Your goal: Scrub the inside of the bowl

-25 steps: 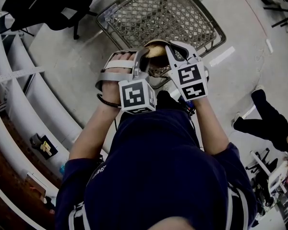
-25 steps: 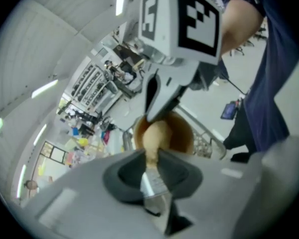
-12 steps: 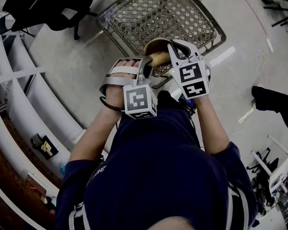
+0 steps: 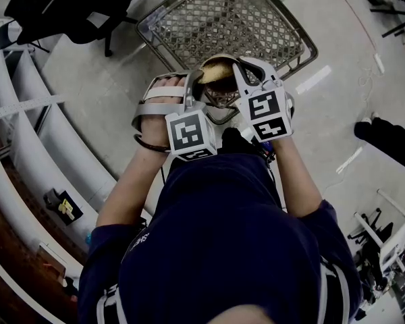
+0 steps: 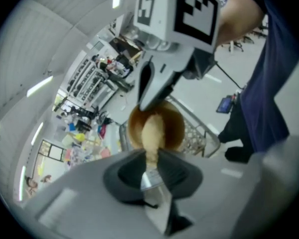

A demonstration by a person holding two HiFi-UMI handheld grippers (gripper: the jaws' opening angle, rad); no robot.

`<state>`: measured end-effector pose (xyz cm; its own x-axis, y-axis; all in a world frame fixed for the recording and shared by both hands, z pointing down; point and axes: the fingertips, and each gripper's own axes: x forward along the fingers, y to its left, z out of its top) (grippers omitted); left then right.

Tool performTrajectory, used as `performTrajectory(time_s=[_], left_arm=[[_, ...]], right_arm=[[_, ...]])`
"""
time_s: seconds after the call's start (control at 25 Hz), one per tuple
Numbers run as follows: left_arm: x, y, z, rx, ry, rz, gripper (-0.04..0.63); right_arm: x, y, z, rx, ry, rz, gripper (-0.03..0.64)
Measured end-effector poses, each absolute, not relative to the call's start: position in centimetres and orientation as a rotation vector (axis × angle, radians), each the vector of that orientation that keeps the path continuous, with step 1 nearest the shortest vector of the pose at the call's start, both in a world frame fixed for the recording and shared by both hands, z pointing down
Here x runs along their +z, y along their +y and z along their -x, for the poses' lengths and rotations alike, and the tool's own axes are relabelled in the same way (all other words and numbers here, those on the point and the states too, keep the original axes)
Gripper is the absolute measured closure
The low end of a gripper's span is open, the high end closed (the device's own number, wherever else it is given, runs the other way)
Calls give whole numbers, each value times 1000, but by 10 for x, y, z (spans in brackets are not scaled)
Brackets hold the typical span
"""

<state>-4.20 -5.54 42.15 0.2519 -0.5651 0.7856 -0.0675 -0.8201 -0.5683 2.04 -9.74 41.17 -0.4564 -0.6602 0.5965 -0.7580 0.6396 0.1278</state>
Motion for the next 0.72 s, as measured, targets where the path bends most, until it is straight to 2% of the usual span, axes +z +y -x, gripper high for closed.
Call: performTrajectory(time_s=[0.2,0.52,0.72], left_arm=[[442,-28,31,-1635,472,2276,531],[418,-34,15,-1361,677,2939,532],[413,-33,13,-1286,696,3090,534]], right_arm=[[409,-101,-24,149,-2219,-1109,601],[398,-102,-23,165,-2259,-1151,601],[392,-106,-25,172,-2278,-1171,601]])
